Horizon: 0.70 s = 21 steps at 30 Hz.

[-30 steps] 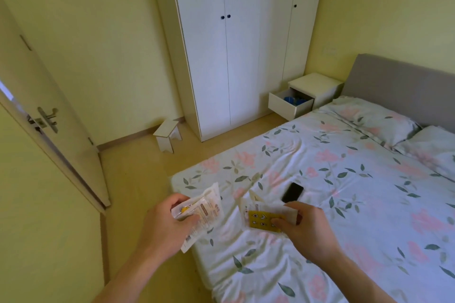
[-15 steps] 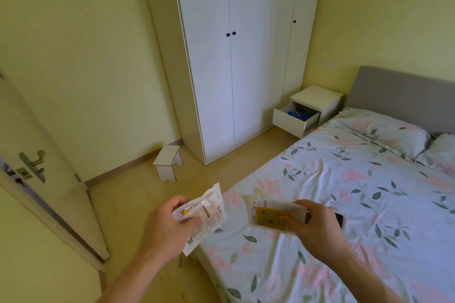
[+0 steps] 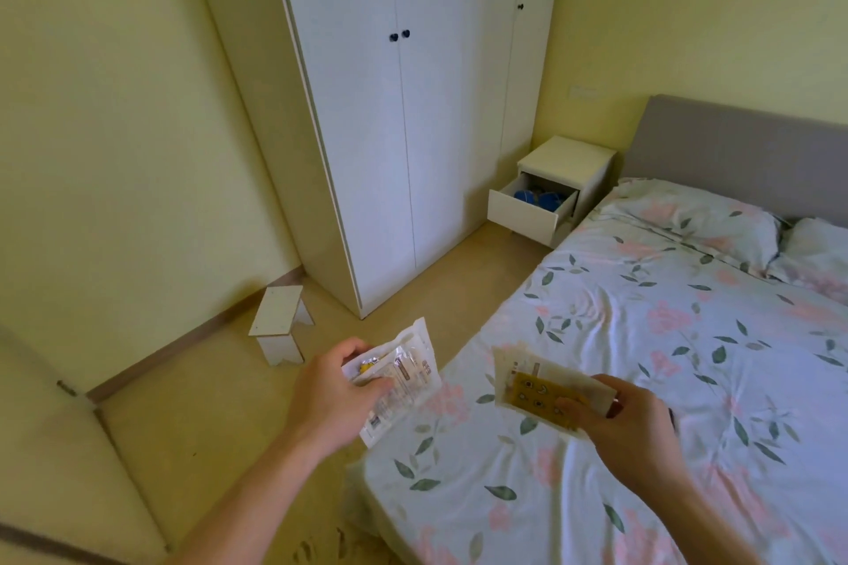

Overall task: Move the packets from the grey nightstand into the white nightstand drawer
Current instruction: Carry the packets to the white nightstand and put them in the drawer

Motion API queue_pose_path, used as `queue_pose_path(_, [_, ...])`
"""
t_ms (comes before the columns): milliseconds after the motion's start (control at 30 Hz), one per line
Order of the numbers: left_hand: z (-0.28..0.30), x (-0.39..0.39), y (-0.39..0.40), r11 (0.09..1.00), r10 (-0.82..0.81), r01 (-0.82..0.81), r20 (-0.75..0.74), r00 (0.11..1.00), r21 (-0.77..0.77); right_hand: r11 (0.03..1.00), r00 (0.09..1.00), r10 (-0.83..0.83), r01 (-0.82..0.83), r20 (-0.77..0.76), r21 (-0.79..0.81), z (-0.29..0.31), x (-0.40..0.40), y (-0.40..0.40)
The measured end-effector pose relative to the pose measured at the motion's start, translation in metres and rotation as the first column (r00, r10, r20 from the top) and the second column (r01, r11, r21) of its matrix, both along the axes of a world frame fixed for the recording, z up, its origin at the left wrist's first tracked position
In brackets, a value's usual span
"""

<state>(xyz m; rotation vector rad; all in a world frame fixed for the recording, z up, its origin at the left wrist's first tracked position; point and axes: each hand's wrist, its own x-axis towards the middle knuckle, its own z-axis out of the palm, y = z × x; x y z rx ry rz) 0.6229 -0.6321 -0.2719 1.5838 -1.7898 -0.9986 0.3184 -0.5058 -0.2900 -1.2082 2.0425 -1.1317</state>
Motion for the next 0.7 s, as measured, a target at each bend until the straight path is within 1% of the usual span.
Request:
queue_pose_path(100, [0.0, 0.018, -0.059, 0.999, 0.051, -0.051, 0.023, 0.998, 0.012, 0.999, 1.0, 0.007, -0.008, 0.017, 0.035, -0.011, 0.012, -0.065])
queue_pose_path(200, [0.004, 0.041, -0.114, 0.995, 0.097, -0.098, 0.021, 0.995, 0.018, 0.999, 0.998, 0.038, -0.04, 0.041, 0.034, -0.009, 0.027, -0.133])
queue_pose_path(333, [0.007, 0.067, -0.177, 0.987, 0.153, -0.152, -0.027, 0.988, 0.049, 0.995, 0.995, 0.097, -0.097, 0.022, 0.012, 0.001, 0.048, -0.216])
queue_pose_path(500, [0.0, 0.091, -0.261, 0.985, 0.163, -0.16, -0.04, 0.986, 0.061, 0.994, 0.994, 0.113, -0.113, -0.002, -0.011, 0.002, 0.077, -0.305])
queue_pose_path(700, [-0.015, 0.125, -0.376, 0.991, 0.113, -0.109, -0.06, 0.992, 0.072, 0.997, 0.997, 0.078, -0.078, -0.012, 0.002, -0.016, 0.119, -0.403])
